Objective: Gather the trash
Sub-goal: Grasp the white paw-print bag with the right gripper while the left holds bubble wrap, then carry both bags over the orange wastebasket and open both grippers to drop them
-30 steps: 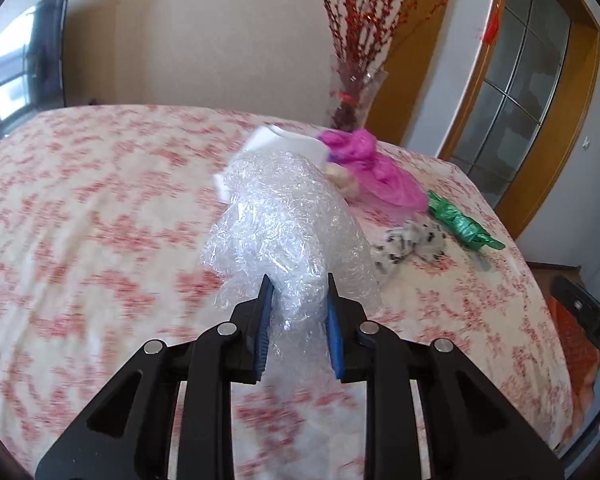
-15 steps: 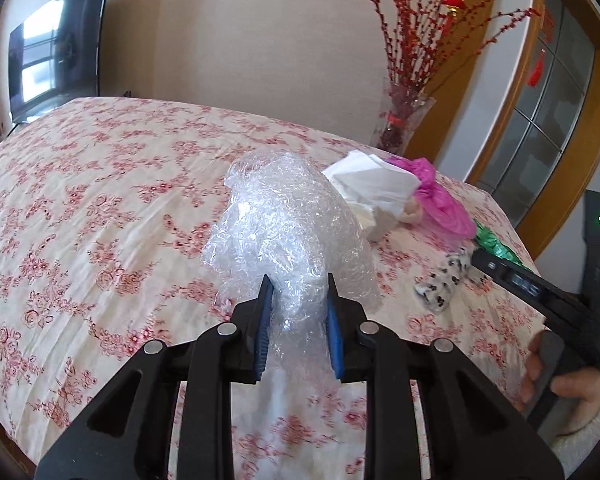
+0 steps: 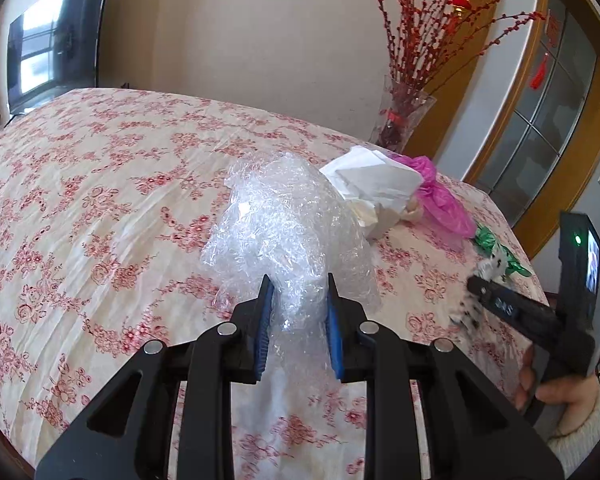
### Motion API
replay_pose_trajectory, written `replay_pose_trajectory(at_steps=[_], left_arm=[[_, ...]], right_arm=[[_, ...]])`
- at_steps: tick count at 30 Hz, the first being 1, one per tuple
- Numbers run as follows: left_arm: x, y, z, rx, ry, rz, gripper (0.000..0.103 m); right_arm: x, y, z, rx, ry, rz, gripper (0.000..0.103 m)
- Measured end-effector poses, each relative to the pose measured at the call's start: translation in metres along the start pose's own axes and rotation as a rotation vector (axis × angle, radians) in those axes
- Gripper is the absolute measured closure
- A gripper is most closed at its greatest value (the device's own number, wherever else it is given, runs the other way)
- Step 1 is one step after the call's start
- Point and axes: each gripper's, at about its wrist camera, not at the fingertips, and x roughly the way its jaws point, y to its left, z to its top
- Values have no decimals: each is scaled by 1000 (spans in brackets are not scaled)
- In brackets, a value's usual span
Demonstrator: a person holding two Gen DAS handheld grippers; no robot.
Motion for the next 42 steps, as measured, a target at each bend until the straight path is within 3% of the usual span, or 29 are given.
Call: replay_pose_trajectory(at_steps=[6,16,32,42], left_arm=[[-3,-25,-4,36,10,-34,80],[-4,-86,-16,122,39,-120,79],[-2,-212,-46,286,90,-288,79],[-4,-290,-72,369,134,-421,79]], right_arm=[[-19,-34,-20,4,3,44,87],[-68,-97,-44,69,-56,80,88],[-139,-214,-68,227,-201,-44,88],[-153,-279,-93,332,-210,-110,88]])
